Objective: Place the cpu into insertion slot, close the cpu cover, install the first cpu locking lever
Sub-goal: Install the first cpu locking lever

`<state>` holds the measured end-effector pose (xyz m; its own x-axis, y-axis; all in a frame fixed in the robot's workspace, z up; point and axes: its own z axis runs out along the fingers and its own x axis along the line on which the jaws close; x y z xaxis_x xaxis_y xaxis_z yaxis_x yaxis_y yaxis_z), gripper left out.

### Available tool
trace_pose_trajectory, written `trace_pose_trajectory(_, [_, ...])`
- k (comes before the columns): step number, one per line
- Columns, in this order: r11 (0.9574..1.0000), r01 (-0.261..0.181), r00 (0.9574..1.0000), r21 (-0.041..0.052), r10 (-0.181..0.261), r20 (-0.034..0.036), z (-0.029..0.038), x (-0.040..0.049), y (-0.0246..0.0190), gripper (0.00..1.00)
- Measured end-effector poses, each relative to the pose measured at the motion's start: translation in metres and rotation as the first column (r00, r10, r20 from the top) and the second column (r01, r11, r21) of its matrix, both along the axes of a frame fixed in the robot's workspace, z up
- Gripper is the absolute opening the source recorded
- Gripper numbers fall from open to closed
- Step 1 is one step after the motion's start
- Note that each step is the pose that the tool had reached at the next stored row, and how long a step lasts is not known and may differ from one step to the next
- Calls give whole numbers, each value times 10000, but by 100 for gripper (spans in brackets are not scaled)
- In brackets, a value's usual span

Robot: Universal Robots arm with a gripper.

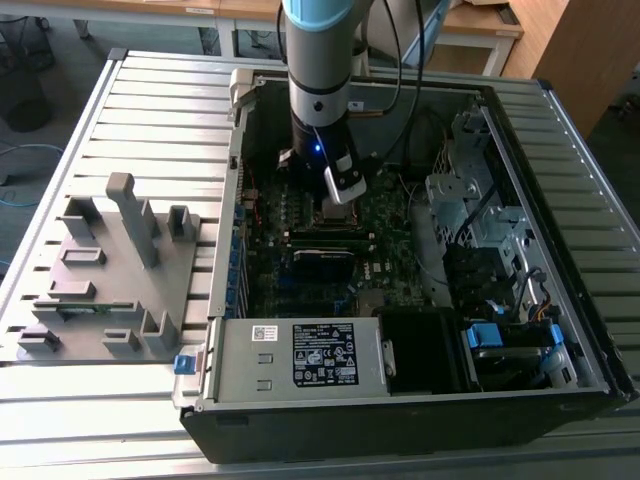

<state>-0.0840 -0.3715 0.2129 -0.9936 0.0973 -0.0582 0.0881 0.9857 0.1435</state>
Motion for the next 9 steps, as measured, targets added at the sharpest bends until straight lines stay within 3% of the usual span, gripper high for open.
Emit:
trace_pose_trajectory(5, [9998,47,10000,-169,-48,-6,-1,47,49,10])
trace_pose_trajectory(9, [9998,64,10000,-176,-65,-28,-6,132,77,10])
